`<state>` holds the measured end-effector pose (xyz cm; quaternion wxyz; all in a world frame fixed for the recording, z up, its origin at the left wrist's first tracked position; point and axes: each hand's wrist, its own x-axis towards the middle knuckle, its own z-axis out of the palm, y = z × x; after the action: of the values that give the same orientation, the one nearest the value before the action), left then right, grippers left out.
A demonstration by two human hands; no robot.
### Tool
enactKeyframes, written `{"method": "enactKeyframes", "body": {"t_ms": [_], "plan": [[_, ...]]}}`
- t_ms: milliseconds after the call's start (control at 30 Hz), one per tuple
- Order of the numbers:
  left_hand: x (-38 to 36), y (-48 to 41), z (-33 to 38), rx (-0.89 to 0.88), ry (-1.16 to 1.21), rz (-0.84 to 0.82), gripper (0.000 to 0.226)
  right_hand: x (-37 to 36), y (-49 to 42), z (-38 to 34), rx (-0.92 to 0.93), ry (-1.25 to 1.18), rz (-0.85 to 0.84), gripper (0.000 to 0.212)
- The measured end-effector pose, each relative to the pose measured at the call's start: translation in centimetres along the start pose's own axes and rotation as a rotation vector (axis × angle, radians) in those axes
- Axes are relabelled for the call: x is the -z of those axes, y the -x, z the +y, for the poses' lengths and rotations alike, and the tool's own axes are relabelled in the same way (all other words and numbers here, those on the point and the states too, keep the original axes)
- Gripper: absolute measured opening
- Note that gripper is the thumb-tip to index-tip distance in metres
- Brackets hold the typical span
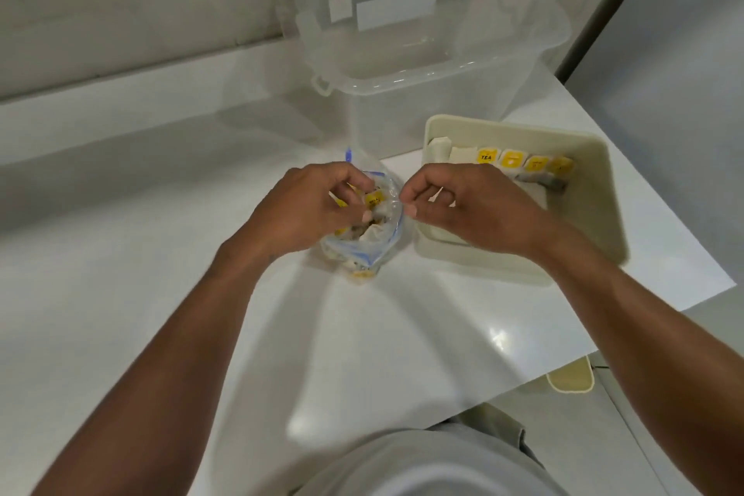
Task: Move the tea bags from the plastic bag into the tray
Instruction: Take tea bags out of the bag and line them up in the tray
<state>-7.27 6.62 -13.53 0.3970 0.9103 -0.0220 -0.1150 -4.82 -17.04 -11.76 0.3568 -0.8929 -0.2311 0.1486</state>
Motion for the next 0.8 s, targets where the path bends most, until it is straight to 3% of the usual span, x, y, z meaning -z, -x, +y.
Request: {"method": "enactKeyframes", "body": {"t_ms": [167,300,500,800], "plan": [[-1.4,0.4,-0.3,-0.061,-0.495,0.048,0.021,-1.5,-1.0,0.0,0.092,0.192,-0.016,0.011],[-2.1,0.2,0.2,-0.086,-0.595,0.071,0.022,-2.2,-1.7,0.0,0.099,0.303,-0.049,0.019],[-2.4,-0.1,0.0,-0.076,-0.597,0.101,0.015,-3.1,-2.0,-0.1,0.096,0.498,-0.111,0.030],[0.1,-0.2,0.3,0.010,-0.209,0.115,0.003,-2.9,-2.1,-0.2,0.079,0.401,-0.023,0.034]]}}
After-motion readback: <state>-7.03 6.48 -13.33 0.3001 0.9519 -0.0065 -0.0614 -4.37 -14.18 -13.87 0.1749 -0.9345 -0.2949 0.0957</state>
